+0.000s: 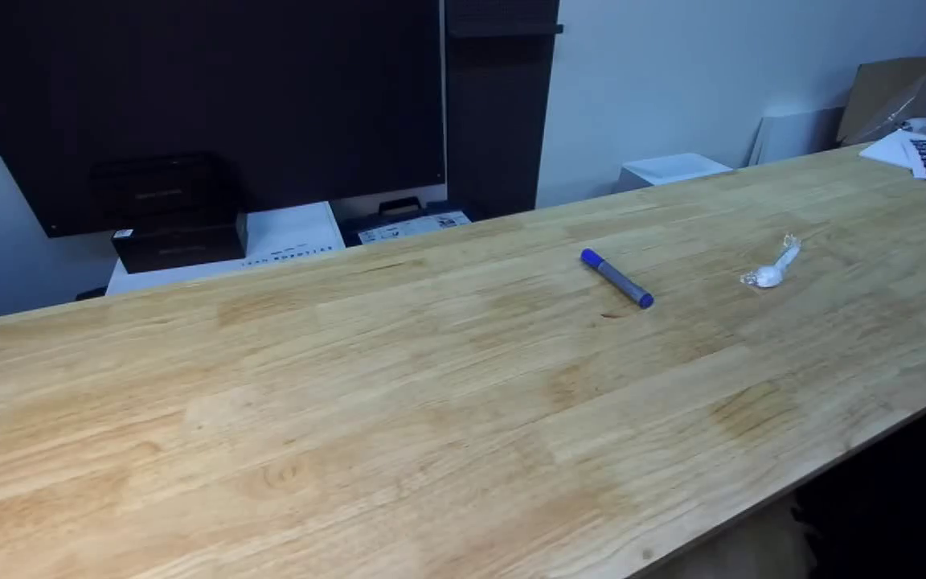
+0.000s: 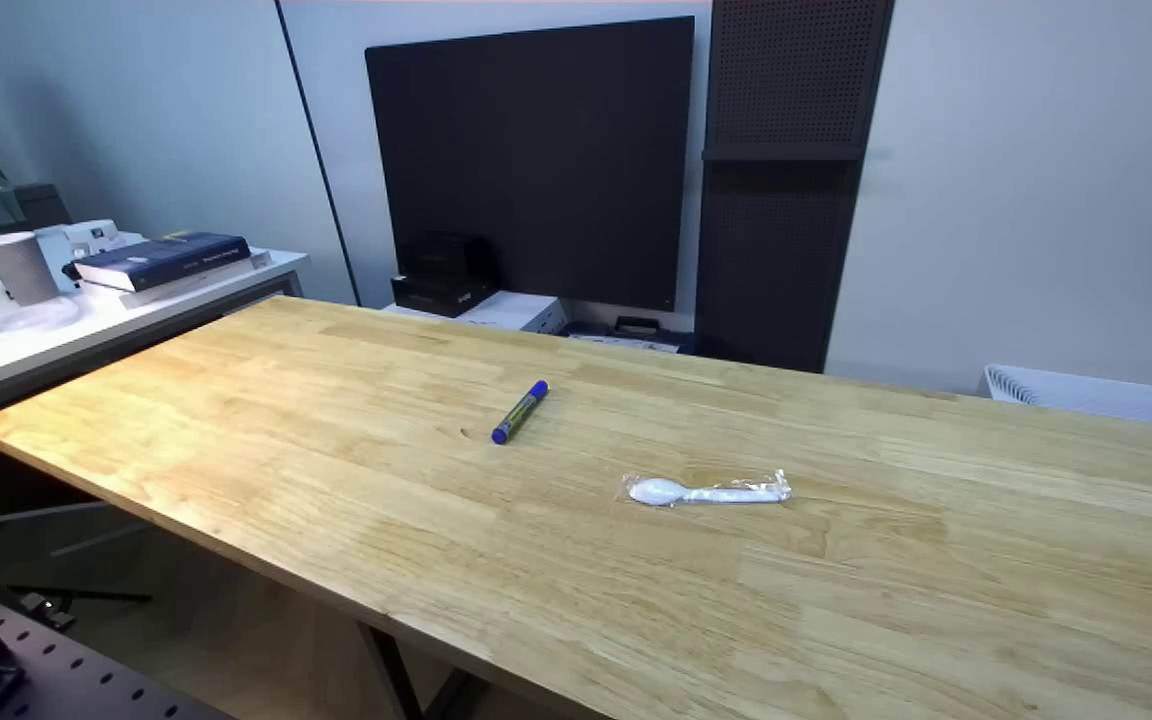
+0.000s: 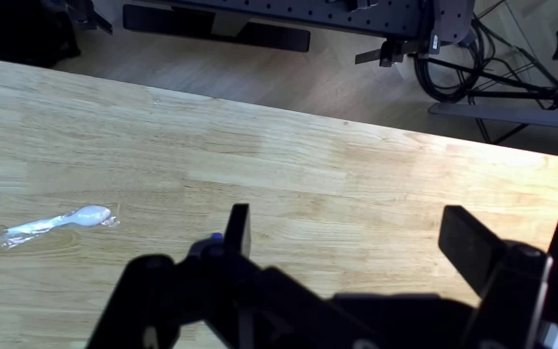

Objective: Put the marker near the disposable plastic spoon

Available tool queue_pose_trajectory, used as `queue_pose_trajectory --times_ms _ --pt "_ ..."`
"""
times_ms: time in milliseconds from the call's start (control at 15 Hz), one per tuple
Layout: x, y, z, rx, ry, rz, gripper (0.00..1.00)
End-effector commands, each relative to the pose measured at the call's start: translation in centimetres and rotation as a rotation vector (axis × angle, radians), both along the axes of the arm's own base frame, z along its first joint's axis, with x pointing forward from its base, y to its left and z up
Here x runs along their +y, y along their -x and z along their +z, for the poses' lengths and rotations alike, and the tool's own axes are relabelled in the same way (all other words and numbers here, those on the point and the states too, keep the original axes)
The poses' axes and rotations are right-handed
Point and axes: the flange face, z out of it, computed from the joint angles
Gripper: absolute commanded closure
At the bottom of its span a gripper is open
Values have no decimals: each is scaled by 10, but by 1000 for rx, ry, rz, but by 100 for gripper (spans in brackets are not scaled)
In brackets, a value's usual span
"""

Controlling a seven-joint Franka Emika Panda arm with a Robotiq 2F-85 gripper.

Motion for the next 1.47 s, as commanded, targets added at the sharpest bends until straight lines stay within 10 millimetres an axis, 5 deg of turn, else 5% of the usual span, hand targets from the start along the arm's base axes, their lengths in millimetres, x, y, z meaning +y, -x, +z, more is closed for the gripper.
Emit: queue_pose_trajectory --times_ms 0,467,1000,1200,1267,1400 --pt "0 0 0 2 0 0 0" --pt "-4 -11 -5 -95 84 -55 0" --pt "-71 -39 -40 -161 207 -104 0" --pt "-126 -60 -94 -209 292 -253 0" --pt "-102 -45 -63 -223 253 -175 0" --pt "-126 -53 -94 -213 271 -219 0"
